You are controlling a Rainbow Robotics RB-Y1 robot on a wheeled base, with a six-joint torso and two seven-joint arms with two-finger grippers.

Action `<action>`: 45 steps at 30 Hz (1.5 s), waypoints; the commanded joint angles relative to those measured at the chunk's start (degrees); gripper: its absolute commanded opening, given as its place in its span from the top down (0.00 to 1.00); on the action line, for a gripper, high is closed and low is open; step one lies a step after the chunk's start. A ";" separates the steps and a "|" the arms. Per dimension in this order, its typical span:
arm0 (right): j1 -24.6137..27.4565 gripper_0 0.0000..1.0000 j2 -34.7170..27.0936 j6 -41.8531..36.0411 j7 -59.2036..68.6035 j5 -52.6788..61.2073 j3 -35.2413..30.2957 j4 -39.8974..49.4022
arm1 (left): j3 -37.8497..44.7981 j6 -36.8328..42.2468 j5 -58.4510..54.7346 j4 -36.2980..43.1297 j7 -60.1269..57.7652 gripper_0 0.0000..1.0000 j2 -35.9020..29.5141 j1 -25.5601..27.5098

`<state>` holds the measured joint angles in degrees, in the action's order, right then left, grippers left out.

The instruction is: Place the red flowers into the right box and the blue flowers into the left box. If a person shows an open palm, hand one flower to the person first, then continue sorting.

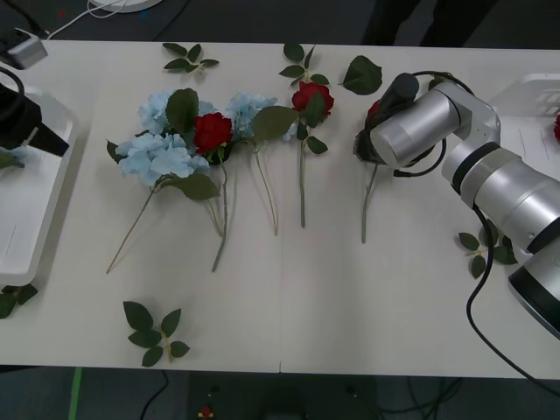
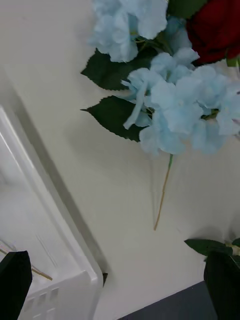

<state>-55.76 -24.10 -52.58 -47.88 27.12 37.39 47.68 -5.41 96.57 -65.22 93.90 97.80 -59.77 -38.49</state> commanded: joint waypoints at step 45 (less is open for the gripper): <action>-2.16 1.00 -12.64 -5.70 -20.76 4.87 -8.21 9.54 | -20.87 -32.50 19.61 -11.37 10.48 0.00 17.06 7.82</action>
<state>-56.78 -31.75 -57.34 -64.51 31.21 33.06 53.29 -25.87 64.26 -45.35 82.66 107.91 -43.61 -30.98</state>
